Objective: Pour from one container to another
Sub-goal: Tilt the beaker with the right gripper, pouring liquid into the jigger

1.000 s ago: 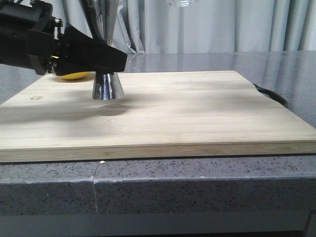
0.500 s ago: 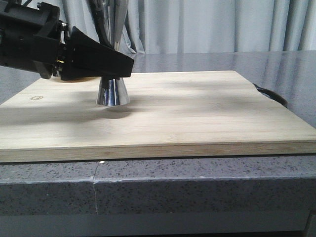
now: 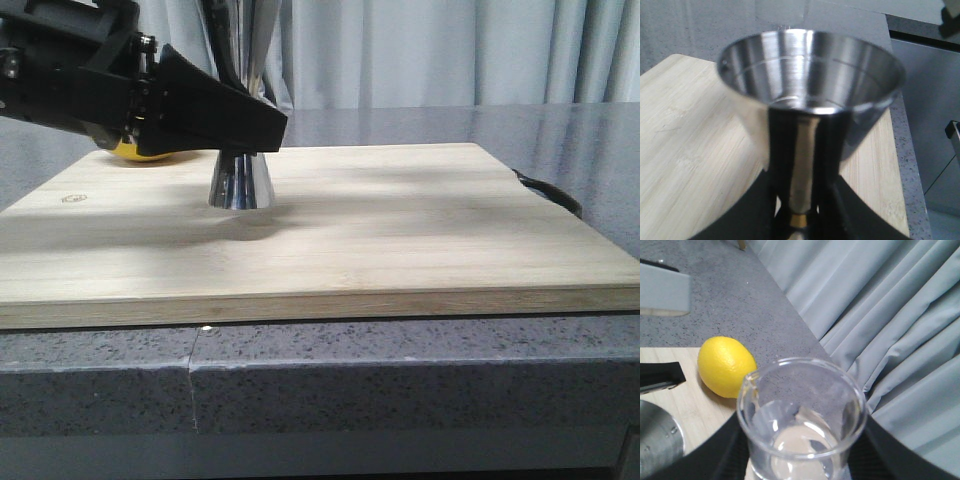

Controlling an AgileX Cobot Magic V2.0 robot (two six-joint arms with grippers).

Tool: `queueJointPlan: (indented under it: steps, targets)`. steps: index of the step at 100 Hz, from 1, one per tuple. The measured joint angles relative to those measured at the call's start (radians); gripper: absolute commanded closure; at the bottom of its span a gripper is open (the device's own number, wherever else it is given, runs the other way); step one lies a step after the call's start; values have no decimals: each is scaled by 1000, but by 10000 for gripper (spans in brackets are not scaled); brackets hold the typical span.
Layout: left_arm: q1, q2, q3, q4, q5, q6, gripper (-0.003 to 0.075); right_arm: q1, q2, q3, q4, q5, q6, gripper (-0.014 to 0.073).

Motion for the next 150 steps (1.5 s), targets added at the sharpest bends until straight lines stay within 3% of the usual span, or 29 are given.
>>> queueJointPlan:
  steps: [86,150]
  targets:
    - [0,0,-1,8,-23,0,699,0,0,0,-340,0,-2,439]
    - [0,0,-1,8,-25,0,699,0,0,-4,-462,-9,-8,439]
